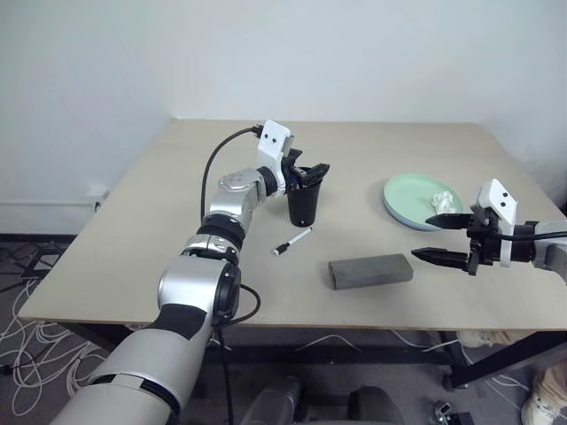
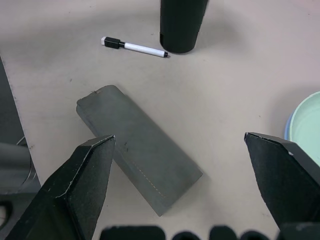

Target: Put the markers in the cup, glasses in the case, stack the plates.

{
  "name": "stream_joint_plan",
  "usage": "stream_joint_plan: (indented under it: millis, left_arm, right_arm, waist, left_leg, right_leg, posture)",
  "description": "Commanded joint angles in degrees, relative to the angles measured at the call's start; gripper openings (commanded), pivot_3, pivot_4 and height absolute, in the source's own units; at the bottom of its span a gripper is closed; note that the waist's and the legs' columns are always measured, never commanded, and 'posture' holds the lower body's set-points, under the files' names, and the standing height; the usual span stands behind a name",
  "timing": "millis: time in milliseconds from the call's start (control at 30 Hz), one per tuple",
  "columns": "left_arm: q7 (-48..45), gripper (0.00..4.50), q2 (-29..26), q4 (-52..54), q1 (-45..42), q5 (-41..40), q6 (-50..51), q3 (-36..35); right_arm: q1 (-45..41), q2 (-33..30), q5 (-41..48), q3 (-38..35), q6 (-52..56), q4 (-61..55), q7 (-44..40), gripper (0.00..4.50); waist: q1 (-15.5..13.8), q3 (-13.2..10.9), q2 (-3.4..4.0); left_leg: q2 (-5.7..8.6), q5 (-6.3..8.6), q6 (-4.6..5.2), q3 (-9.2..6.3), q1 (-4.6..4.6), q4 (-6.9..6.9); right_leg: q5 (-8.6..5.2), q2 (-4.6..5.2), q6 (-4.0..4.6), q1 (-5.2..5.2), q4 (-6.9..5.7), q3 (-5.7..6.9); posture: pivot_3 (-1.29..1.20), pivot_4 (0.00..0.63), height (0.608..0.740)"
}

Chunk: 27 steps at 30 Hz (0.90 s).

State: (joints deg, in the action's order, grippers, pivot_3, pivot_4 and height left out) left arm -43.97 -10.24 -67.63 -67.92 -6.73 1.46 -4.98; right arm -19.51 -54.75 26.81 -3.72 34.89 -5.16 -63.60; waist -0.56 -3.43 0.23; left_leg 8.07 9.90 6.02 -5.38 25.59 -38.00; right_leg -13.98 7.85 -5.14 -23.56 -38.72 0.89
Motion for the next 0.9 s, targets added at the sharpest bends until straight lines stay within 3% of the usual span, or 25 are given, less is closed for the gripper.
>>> stream_joint_plan:
  millis: [33, 133, 233, 367, 500, 900]
  left_arm:
    - [-10.18, 4.49, -2.52, 8.39, -1.50, -0.92, 6.93, 2.31]
    - [-13.48, 4.49, -3.37, 12.54, -0.48, -1.32, 11.21, 3.35]
    - [-25.64, 4.49, -10.22, 31.46, 6.98, -0.06, 23.29, 12.27]
    - [-27.85, 4.49, -15.25, 43.10, 12.85, 0.60, 31.44, 17.60]
    - [-22.77, 4.49, -17.96, 45.78, 17.12, 7.62, 30.58, 23.55]
    - [-10.46, 4.49, -13.40, 38.50, 18.40, 10.61, 29.79, 22.98]
  right_arm:
    - [-1.09, 0.11, 0.13, -1.26, -0.76, -0.80, 0.03, 4.50]
    - [-0.97, 0.10, 0.14, -1.30, -0.78, -0.86, 0.03, 4.50]
    - [-1.03, 0.24, 0.09, -1.10, -0.80, -0.71, 0.00, 4.50]
    - [-1.27, 0.45, -0.02, -0.83, -0.83, -0.57, 0.00, 4.50]
    - [-1.28, 0.38, -0.02, -0.80, -0.99, -0.42, -0.29, 4.50]
    - [-1.52, 0.02, -0.05, -0.83, -0.75, -0.30, -0.72, 4.50]
  waist:
    - [0.01, 0.00, 0.00]
    - [0.00, 0.01, 0.01]
    - [0.36, 0.03, 0.05]
    - [0.60, 0.04, 0.09]
    - [0.02, 0.04, 0.09]
    - [0.01, 0.04, 0.09]
  left_leg:
    - [0.00, 0.00, 0.00, 0.00, 0.01, 0.00]
    - [0.00, 0.00, 0.00, 0.00, 0.02, 0.00]
    - [0.00, 0.00, 0.00, 0.00, 0.00, 0.01]
    - [0.00, 0.00, -0.01, -0.04, -0.04, 0.12]
    - [0.00, 0.00, -0.01, -0.08, -0.08, 0.11]
    - [0.00, 0.00, -0.02, -0.08, -0.08, 0.21]
  right_leg:
    - [0.00, 0.00, 0.00, 0.00, 0.00, 0.00]
    - [0.00, 0.00, 0.00, 0.00, 0.00, 0.01]
    - [0.00, 0.00, 0.00, 0.01, 0.01, -0.02]
    - [0.10, -0.12, 0.20, -0.13, -0.01, -0.20]
    - [0.08, -0.12, 0.17, -0.06, -0.02, -0.18]
    - [0.14, -0.10, 0.11, -0.16, -0.02, -0.20]
  posture:
    - [0.00, 0.000, 0.692]
    - [0.00, 0.000, 0.692]
    - [0.00, 0.000, 0.692]
    - [0.00, 0.000, 0.692]
    - [0.00, 0.000, 0.692]
    - [0.00, 0.000, 0.692]
